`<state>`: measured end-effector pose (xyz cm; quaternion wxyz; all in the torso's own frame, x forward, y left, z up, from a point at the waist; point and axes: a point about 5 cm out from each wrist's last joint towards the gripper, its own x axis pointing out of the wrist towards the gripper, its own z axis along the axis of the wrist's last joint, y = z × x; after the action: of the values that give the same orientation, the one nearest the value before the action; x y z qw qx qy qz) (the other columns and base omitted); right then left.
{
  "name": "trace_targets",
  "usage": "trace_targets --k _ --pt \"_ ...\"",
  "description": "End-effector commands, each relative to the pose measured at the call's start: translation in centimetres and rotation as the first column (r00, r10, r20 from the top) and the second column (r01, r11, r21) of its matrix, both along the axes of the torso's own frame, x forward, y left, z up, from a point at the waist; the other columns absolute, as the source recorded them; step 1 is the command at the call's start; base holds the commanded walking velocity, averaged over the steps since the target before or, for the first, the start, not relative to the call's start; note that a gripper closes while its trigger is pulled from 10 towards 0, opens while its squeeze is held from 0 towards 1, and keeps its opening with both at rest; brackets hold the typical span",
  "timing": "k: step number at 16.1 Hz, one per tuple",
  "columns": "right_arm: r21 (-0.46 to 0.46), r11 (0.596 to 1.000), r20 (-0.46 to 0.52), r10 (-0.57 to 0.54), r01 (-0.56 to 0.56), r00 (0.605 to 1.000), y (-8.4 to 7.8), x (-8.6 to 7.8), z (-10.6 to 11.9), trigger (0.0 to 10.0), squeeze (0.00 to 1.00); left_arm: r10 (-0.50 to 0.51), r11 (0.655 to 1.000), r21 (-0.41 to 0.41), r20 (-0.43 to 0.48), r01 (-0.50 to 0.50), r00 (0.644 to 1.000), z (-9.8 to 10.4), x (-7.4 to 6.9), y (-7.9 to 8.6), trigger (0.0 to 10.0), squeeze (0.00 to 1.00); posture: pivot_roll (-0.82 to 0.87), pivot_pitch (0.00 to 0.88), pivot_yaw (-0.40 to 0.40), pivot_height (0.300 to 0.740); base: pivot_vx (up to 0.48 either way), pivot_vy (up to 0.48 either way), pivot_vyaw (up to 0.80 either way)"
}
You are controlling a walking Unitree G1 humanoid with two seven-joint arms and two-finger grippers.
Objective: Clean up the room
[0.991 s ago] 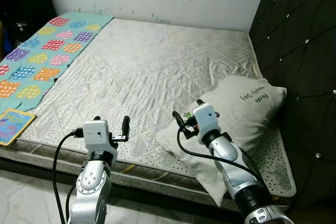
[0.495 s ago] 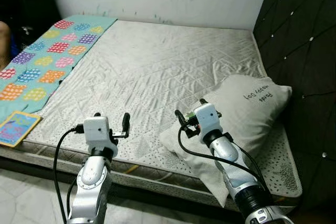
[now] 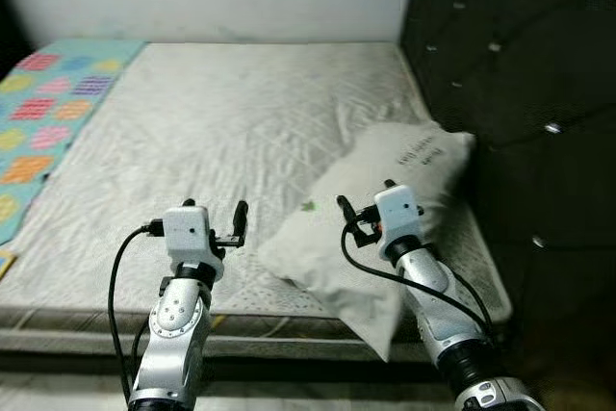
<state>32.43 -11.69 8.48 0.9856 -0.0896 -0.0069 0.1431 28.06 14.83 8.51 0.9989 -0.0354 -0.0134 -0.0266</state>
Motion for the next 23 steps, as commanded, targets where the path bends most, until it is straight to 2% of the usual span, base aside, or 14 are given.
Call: trace_targets --k 1,5,9,11,13,16,23 --pt "0.012 1.0 0.024 -0.007 0.006 1.0 0.1 0.0 0.5 10.0 0.0 0.007 1.0 0.01 -0.008 -0.007 1.0 -0.2 0.0 0.4 10.0 0.0 -0.12 0.0 0.071 0.74 0.0 0.0 -0.8" --pt "0.038 0.999 0.059 -0.011 0.008 0.998 -0.5 -0.3 0.9 10.0 0.0 0.047 0.998 0.038 0.013 -0.048 0.999 -0.1 -0.3 1.6 10.0 0.0 -0.12 0.0 0.073 0.74 0.0 0.0 -0.5" --pt "0.05 0.997 0.097 -0.068 0.064 0.993 -3.6 -2.0 1.6 10.0 0.0 0.105 0.993 0.051 -0.028 -0.103 0.994 -1.2 -3.9 3.4 10.0 0.0 -0.12 0.0 0.065 0.74 0.0 0.0 0.0" --pt "0.037 0.996 0.08 -0.082 0.08 0.993 -4.7 -2.9 1.3 10.0 0.0 0.12 0.991 0.063 -0.05 -0.117 0.991 -1.9 -5.4 4.0 10.0 0.0 -0.12 0.0 0.063 0.74 0.0 0.0 0.0" --pt "0.04 0.995 0.039 -0.097 0.096 0.995 -5.0 -3.2 0.6 10.0 0.0 0.127 0.991 0.059 -0.058 -0.123 0.99 -2.0 -5.4 4.1 10.0 0.0 -0.12 0.0 0.062 0.74 0.0 0.0 -0.8" --pt "0.04 0.995 0.046 -0.089 0.087 0.995 -4.5 -3.4 0.8 10.0 0.0 0.122 0.991 0.057 -0.04 -0.12 0.992 -1.5 -4.9 3.9 10.0 0.0 -0.12 0.0 0.067 0.74 0.0 0.0 -0.8" --pt "0.045 0.993 0.033 -0.114 0.113 0.993 -4.7 -4.1 0.8 10.0 0.0 0.12 0.992 0.043 -0.039 -0.118 0.992 -1.4 -4.9 3.8 10.0 0.0 -0.13 0.0 0.072 0.74 0.0 0.0 -0.8"
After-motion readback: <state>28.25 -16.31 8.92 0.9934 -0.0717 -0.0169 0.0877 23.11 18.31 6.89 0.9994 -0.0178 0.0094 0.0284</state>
